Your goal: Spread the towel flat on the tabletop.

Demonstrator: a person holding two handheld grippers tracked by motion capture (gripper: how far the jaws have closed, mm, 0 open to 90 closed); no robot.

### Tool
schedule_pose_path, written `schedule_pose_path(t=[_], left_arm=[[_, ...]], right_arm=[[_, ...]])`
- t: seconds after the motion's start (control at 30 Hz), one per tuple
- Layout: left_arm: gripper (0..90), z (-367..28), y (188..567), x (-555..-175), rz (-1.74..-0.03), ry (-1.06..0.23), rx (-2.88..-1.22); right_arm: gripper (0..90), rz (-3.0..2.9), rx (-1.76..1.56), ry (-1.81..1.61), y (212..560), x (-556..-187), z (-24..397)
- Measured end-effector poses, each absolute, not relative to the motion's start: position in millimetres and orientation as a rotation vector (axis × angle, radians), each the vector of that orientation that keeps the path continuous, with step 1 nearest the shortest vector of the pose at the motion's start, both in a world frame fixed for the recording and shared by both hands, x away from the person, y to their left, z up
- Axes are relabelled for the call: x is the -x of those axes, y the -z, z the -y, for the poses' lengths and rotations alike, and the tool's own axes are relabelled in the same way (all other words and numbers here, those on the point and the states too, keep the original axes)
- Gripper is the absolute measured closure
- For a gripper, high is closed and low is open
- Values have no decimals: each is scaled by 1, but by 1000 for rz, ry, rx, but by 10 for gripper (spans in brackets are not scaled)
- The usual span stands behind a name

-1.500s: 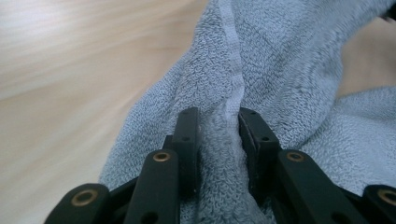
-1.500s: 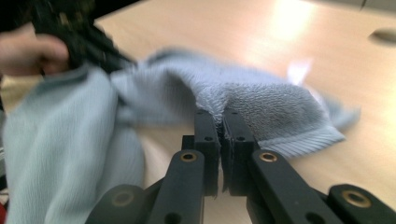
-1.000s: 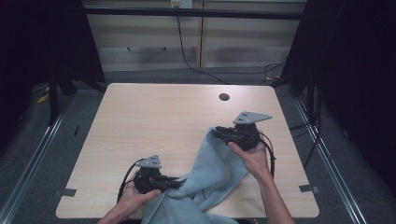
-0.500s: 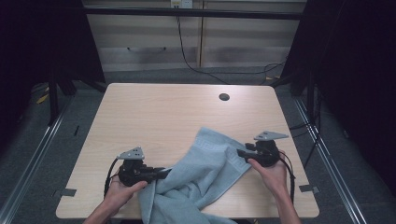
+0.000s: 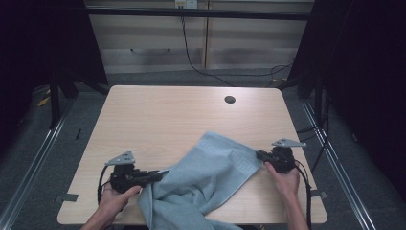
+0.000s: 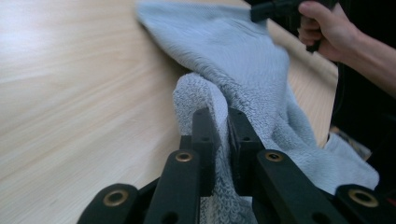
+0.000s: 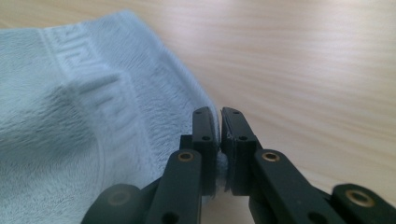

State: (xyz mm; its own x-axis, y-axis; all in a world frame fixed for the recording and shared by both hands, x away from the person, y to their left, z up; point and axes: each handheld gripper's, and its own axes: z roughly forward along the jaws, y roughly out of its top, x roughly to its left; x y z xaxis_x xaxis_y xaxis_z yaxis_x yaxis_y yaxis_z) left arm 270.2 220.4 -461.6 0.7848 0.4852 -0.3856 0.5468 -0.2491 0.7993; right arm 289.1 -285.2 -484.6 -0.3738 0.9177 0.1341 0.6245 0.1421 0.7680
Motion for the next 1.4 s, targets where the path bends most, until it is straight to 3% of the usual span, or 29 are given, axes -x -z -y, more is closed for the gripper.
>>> schedule_pose_path(t=[0.2, 0.4, 0.6, 0.7, 0.83, 1.03, 1.2, 1.23, 1.27, 1.3, 1.4], left_arm=[[854, -255, 461, -247, -829, 80, -1819], [827, -257, 470, -242, -799, 116, -1863], [655, -240, 449, -284, -811, 42, -1868], [633, -226, 447, -298, -811, 12, -1898], [595, -180, 471, -326, -830, 94, -2046], [540, -162, 491, -325, -836, 121, -2102], [595, -171, 495, -319, -836, 134, -2146], [647, -172, 496, -316, -823, 145, -2158], [774, -176, 496, -307, -792, 159, -2156], [822, -177, 496, -302, -772, 160, -2153], [875, -185, 491, -285, -757, 157, -2088]], right_arm=[[853, -1993, -1491, -1086, 457, -276, 319], [852, -2102, -1477, -977, 474, -271, 312], [851, -2097, -1470, -1026, 480, -279, 299], [851, -2105, -1450, -1057, 478, -284, 293], [851, -2103, -1443, -1082, 476, -290, 287], [851, -2112, -1436, -1098, 476, -297, 283], [851, -2113, -1421, -1125, 472, -305, 279], [851, -2110, -1420, -1124, 470, -307, 278], [851, -2107, -1411, -1114, 467, -311, 277], [851, -2100, -1413, -1123, 464, -312, 277], [851, -2085, -1404, -1172, 455, -315, 275]])
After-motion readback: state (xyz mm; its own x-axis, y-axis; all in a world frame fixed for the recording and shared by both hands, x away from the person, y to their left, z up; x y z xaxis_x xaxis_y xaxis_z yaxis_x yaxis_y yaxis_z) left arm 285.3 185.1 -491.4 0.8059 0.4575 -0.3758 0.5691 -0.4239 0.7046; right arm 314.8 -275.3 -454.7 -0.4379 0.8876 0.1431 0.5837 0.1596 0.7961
